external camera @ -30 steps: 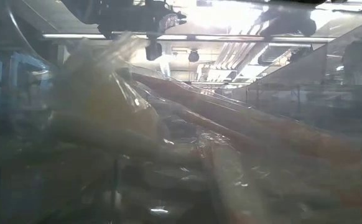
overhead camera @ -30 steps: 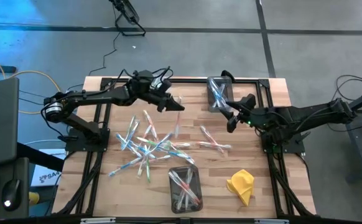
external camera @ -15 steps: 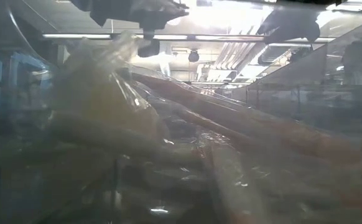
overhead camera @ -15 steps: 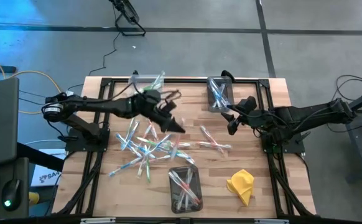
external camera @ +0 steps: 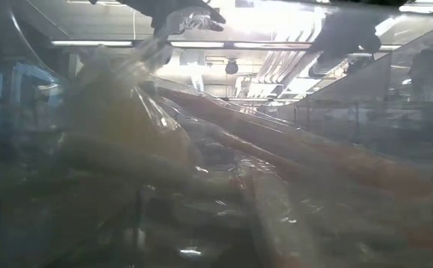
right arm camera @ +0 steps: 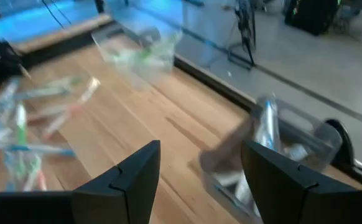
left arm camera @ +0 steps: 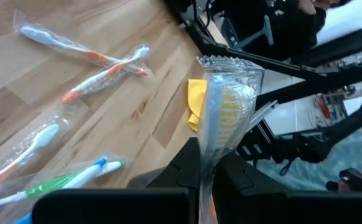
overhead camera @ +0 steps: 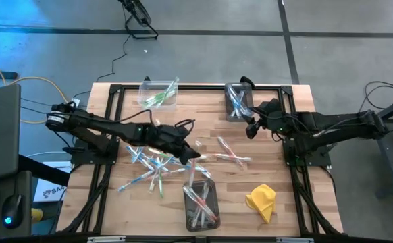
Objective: Pick & Place Toothbrushes
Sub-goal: Put the orange toothbrush into the bottom black bin
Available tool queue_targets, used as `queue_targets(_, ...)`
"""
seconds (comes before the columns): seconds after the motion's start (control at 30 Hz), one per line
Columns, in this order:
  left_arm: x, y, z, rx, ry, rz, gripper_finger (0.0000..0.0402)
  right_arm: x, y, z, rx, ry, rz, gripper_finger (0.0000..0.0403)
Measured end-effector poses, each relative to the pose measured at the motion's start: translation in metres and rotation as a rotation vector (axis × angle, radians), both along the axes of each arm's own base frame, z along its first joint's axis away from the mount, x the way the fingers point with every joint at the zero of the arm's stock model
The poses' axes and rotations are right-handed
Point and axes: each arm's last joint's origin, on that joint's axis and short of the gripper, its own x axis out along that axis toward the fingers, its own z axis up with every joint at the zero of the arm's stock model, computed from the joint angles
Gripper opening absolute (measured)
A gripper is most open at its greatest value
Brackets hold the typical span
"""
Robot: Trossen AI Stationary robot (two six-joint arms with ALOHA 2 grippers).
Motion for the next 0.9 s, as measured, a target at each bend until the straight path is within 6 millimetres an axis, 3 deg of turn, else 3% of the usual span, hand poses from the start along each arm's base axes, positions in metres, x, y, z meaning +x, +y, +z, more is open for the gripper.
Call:
queue_targets(0.2,-0.003,-0.016,0.000,0.004,-0.001,0.016,0.0010,-0.007,-0.007,-0.009,0.071,0.080,-0.055,0.0215)
queue_targets(0.63,-0.008,-0.038,0.000,0.054,-0.010,-0.017,0.0010,0.002,-0.008,0.003,0.059,-0.065,-0.021,0.0215)
queue_targets(0.9,-0.010,-0.071,-0.001,0.124,-0.087,-0.004,0.0010,0.004,-0.006,0.002,0.108,-0.063,0.060,0.0215)
